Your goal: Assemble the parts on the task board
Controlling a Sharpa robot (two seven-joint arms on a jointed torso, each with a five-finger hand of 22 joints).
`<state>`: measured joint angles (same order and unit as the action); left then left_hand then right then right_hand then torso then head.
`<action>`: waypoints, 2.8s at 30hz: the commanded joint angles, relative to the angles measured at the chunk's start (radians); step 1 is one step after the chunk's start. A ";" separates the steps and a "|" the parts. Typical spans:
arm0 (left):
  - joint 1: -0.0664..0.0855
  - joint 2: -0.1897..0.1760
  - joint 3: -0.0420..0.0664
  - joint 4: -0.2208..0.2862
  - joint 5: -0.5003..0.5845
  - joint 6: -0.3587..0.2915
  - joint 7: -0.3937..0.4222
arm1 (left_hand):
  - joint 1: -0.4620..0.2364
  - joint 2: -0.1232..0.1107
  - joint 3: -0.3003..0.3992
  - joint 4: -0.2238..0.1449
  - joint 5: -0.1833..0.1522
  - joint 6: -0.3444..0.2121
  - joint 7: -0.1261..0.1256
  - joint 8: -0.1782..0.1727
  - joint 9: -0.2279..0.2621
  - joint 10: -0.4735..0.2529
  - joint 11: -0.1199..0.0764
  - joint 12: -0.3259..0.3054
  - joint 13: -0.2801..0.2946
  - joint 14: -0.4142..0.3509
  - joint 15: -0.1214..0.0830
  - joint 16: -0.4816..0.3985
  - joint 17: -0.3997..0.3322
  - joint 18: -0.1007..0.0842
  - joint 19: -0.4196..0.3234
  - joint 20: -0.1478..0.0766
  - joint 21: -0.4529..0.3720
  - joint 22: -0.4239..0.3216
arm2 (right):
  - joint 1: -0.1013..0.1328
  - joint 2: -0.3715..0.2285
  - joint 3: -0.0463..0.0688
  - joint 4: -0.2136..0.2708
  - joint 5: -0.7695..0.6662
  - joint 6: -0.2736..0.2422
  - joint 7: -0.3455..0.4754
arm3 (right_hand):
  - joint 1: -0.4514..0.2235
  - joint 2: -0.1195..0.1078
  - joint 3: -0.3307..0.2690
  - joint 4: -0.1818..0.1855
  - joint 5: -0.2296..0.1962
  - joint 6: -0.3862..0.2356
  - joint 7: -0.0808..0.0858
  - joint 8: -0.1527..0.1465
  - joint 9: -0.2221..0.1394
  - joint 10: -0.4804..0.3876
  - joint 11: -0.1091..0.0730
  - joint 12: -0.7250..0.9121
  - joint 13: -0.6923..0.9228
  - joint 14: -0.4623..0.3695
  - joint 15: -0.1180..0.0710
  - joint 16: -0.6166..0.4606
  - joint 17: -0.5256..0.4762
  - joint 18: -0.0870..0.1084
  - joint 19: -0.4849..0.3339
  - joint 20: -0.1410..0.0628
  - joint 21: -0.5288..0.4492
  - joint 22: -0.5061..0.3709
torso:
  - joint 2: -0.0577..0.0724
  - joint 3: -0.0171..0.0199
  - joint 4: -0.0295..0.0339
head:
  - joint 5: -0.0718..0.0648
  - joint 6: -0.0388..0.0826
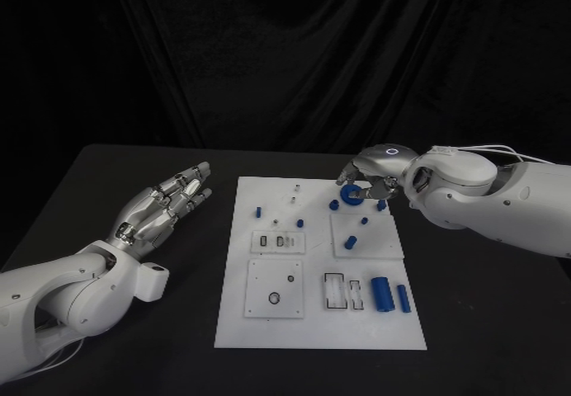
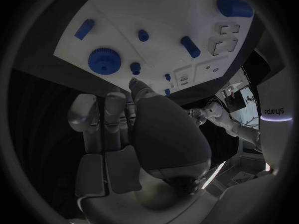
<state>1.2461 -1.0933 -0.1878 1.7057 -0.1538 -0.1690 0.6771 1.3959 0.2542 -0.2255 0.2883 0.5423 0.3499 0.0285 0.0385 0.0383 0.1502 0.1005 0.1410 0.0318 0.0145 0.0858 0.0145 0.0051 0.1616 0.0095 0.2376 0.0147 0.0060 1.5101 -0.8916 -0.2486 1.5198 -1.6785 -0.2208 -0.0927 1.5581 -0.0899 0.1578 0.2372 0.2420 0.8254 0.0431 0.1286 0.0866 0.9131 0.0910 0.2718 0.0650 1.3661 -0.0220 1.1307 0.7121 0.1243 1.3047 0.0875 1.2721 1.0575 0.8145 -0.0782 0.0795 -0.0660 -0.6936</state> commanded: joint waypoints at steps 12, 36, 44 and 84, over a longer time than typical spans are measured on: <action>0.002 -0.001 0.000 0.003 0.006 0.020 0.300 | -0.006 0.002 0.005 -0.005 0.011 -0.009 0.006 -0.003 -0.001 -0.008 0.005 -0.010 -0.001 -0.006 0.008 -0.003 -0.001 0.020 -0.003 -0.001 -0.005 -0.001 | -0.021 0.008 0.001 -0.022 -0.086 -0.089 -0.019 | -0.033 -0.018 -0.006 0.014 -0.048 -0.005 0.006 -0.018 0.002 0.012 -0.004 -0.013 0.004 0.014 -0.001 0.014 0.025 -0.023 0.010 -0.001 0.015 0.022 | 0.034 -0.0026 0.0077 | -0.019 0.021; 0.002 0.001 -0.001 0.009 0.012 0.042 0.290 | 0.017 0.002 0.026 -0.025 0.053 -0.002 0.028 -0.001 0.001 -0.005 0.013 -0.013 0.000 -0.003 0.018 -0.003 0.000 0.020 -0.002 0.006 -0.005 -0.001 | -0.047 0.015 0.001 -0.032 -0.087 -0.074 0.006 | -0.031 -0.017 -0.004 0.007 -0.043 0.021 0.012 -0.013 0.011 0.020 -0.005 -0.021 0.005 0.009 -0.001 0.005 0.020 -0.022 0.005 -0.001 0.011 0.022 | 0.035 -0.0045 0.0080 | -0.012 0.003; 0.002 -0.003 -0.003 0.013 0.012 0.044 0.286 | 0.024 0.000 0.035 -0.034 0.072 0.000 0.032 -0.001 0.001 -0.005 0.015 -0.015 0.000 -0.003 0.019 -0.003 0.000 0.020 -0.002 0.008 -0.005 -0.001 | -0.057 0.025 0.001 -0.042 -0.087 -0.084 0.020 | -0.031 -0.011 0.001 0.008 -0.037 0.032 0.017 -0.011 0.014 0.027 -0.004 -0.022 0.005 0.009 -0.001 0.007 0.027 -0.023 0.005 -0.001 0.012 0.027 | 0.035 -0.0044 0.0069 | -0.010 0.001; 0.002 0.004 -0.014 -0.002 0.026 0.064 0.255 | 0.037 0.000 0.065 -0.060 0.092 0.017 0.067 0.002 0.004 -0.012 0.009 -0.023 -0.001 -0.003 0.021 -0.004 0.000 0.020 0.000 0.014 -0.005 0.000 | -0.081 0.054 0.001 -0.065 -0.074 -0.149 0.060 | 0.040 0.026 0.099 -0.040 -0.034 0.251 0.050 0.071 0.101 0.236 -0.042 -0.033 0.010 0.033 -0.009 0.031 0.092 -0.032 0.029 -0.008 0.040 0.094 | 0.038 -0.0046 0.0077 | -0.004 0.001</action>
<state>1.2464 -1.0898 -0.2019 1.7029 -0.1283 -0.1224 0.6776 1.4227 0.2545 -0.1635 0.2261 0.6284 0.3682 0.0897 0.0385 0.0404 0.1432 0.1076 0.1227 0.0321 0.0110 0.1039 0.0148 0.0057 0.1619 0.0099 0.2450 0.0147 0.0064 1.4330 -0.8345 -0.2460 1.4527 -1.7519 -0.3368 -0.0313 1.5810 -0.0803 0.2554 0.1996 0.2034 1.0681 0.0916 0.1947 0.1591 1.1287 0.0663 0.2338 0.0699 1.3948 -0.0329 1.1581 0.8044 0.1093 1.3299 0.0802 1.3099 1.1518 0.8518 -0.0823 0.0877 -0.0707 -0.6943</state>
